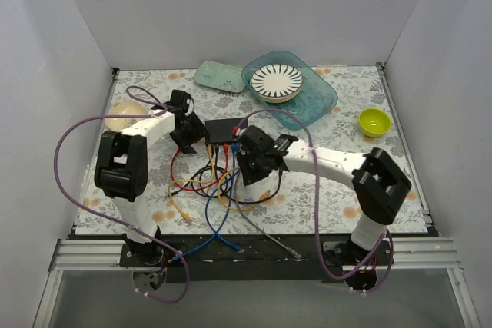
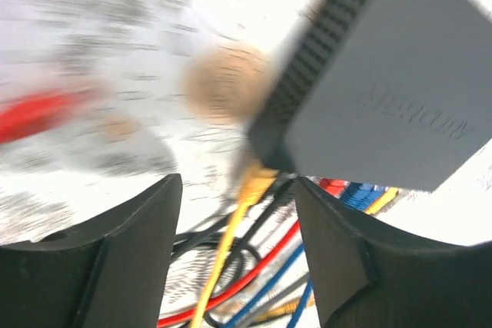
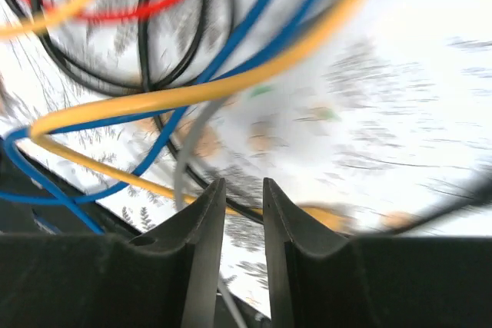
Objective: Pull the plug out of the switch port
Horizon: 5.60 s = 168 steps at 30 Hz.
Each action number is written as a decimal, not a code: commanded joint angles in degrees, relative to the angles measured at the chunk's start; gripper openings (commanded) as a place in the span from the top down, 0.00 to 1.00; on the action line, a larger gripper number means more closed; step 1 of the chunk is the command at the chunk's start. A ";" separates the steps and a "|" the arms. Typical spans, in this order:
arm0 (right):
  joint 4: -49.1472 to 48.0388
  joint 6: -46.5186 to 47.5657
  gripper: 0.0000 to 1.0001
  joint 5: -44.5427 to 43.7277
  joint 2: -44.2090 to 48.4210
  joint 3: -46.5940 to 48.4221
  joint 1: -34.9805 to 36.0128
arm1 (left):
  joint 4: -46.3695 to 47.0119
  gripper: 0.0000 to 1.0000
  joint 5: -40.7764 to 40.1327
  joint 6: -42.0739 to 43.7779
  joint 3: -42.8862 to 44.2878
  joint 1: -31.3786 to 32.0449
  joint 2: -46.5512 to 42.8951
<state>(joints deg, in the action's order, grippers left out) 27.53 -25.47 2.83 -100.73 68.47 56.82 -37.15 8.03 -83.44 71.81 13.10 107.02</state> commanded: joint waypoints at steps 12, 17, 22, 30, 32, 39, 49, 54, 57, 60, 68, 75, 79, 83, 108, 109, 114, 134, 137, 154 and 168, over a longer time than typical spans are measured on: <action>-2.75 2.19 0.96 1.65 -11.58 16.42 -17.97 | 0.41 0.44 -8.65 -9.55 -12.04 -2.12 -12.55; -1.69 0.43 0.99 2.79 -16.34 19.87 -17.88 | 1.46 0.45 -8.12 -9.99 -15.47 -2.12 -10.78; -4.58 -0.54 0.99 4.55 -14.15 12.84 -16.22 | 2.78 0.44 -3.56 -6.66 -15.48 -2.12 -6.84; -7.85 -1.77 0.99 7.63 -14.49 8.60 -6.12 | 6.56 0.41 3.74 -2.17 -12.84 -1.85 -2.08; -5.57 -1.25 0.99 6.76 -15.29 9.49 -5.23 | 5.95 0.39 3.05 -1.99 -11.87 -1.85 -2.26; 2.44 0.78 0.99 -6.16 -3.79 8.18 -8.99 | 1.64 0.20 -6.60 -4.17 -8.70 -2.03 -6.82; -27.00 -10.88 0.81 7.96 -0.65 5.07 -20.86 | 10.15 0.02 0.31 -8.93 -15.99 -2.29 -21.50; -13.93 -8.81 0.96 12.90 -19.04 32.53 -23.07 | 8.67 0.04 2.60 -9.29 -18.19 -2.29 -23.61; -13.90 -8.01 0.97 11.41 -25.21 36.99 -22.63 | 7.79 0.09 -0.97 -9.81 -18.37 -2.29 -23.79; -12.32 -8.27 0.98 8.86 -28.29 40.08 -22.63 | 4.81 0.09 -5.38 -13.93 -16.62 -2.55 -22.30; -13.64 -7.84 0.99 5.08 -33.03 45.86 -22.63 | 7.27 0.10 -7.24 -19.66 -10.91 -4.14 -13.10; -12.24 -9.95 0.98 1.05 -41.73 52.98 -21.93 | 2.52 0.13 -2.77 -19.92 -8.17 -4.23 -5.24; -4.70 -7.49 0.97 -0.63 -47.36 63.18 -20.96 | 4.71 0.13 -2.32 -19.48 -13.53 -4.23 -11.20; -3.54 -6.34 0.96 -0.37 -46.41 58.99 -19.38 | 5.94 0.12 -0.65 -18.34 -16.79 -4.23 -14.03; -5.20 -4.23 0.95 -8.36 -1.53 11.09 -14.19 | -1.24 0.20 -1.85 -9.99 -27.00 0.96 -33.02; -5.38 -4.58 0.95 -8.45 0.51 7.94 -14.19 | -1.70 0.19 -3.36 -10.77 -25.77 0.96 -33.02; -1.45 -5.46 0.97 -5.47 8.96 -1.39 -14.19 | 1.80 0.19 -5.66 -16.39 -24.18 -0.27 -29.86; -14.51 -8.53 0.99 10.97 -0.33 -9.32 -13.84 | 11.30 0.60 5.06 -15.87 -30.85 3.59 -21.59; -15.57 -9.94 0.99 11.85 -3.32 -7.48 -13.84 | 11.83 0.58 6.03 -16.67 -31.64 6.40 -22.21; -10.40 -7.31 0.99 8.07 -13.88 10.80 -18.06 | 15.44 0.53 8.76 -17.64 -29.89 9.40 -18.61; -3.18 -3.01 0.94 -8.88 3.94 4.23 -18.15 | 10.25 0.39 -2.31 -16.41 -21.72 7.20 -24.57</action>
<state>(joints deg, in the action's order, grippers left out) 24.86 -30.20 0.82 -108.90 77.17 38.06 -24.80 9.82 -100.36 47.00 20.49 88.33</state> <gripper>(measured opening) 0.045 0.572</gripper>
